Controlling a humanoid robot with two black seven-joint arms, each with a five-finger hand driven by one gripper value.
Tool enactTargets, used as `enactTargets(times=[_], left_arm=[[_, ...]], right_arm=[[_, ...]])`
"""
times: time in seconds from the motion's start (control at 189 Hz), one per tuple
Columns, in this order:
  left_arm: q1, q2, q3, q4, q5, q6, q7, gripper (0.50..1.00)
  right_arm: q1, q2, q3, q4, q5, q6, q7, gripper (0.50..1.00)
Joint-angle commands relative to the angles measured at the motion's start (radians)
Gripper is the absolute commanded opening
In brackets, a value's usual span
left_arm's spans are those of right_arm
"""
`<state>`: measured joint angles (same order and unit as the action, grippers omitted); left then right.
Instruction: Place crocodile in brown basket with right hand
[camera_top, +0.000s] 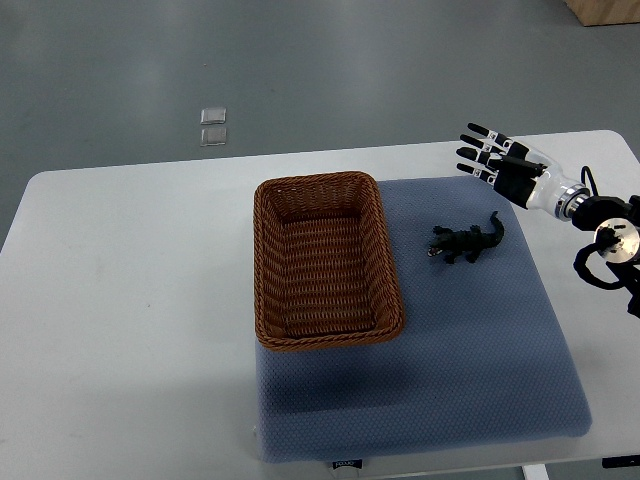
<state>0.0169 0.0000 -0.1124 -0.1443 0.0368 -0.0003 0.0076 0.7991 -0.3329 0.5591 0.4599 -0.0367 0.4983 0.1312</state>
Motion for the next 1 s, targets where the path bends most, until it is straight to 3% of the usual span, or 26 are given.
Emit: enactTargets(times=[0.0, 0.571, 0.878, 0.995], left_arm=[[0.002, 0.0, -0.001, 0.0, 0.0, 0.0, -0.002, 1.0], [0.005, 0.0, 0.0, -0.001, 0.0, -0.001, -0.011, 1.0], [0.003, 0.0, 0.0, -0.001, 0.002, -0.001, -0.011, 1.0], [0.005, 0.0, 0.0, -0.001, 0.0, -0.001, -0.011, 1.0]], right_arm=[[0.005, 0.0, 0.002, -0.003, -0.051, -0.012, 0.005, 0.934], [0.011, -0.015, 0.001, 0.049, -0.089, 0.008, 0.027, 0.934], [0.025, -0.077, 0.001, 0.054, -0.109, 0.113, 0.027, 0.934], [0.038, -0.087, 0.002, 0.054, -0.158, 0.113, 0.03, 0.932]])
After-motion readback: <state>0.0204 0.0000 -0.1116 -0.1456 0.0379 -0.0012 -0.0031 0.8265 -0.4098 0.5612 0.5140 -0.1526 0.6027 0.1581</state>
